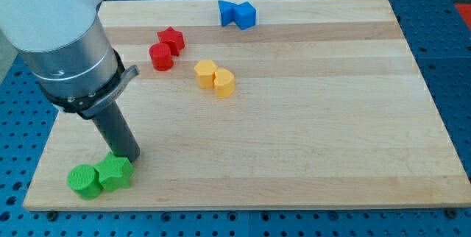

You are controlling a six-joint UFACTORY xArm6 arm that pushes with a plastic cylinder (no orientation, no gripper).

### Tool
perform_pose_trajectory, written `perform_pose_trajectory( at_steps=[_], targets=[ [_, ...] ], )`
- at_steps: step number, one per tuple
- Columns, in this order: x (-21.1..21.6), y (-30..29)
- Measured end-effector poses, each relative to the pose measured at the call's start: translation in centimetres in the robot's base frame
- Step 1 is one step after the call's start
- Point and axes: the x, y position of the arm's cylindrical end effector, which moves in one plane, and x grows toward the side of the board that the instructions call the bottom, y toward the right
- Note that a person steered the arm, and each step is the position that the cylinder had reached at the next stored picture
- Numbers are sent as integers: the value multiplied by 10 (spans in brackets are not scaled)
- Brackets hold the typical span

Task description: Separate the green blocks

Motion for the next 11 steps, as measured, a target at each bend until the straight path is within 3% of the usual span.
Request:
perform_pose_trajectory(
  at_steps=[2, 3, 4, 7, 9, 11],
  targets=[
    [-5, 61],
    [56, 67],
    [65, 63],
    [64, -26],
    [51, -38],
    [65, -24]
  ],
)
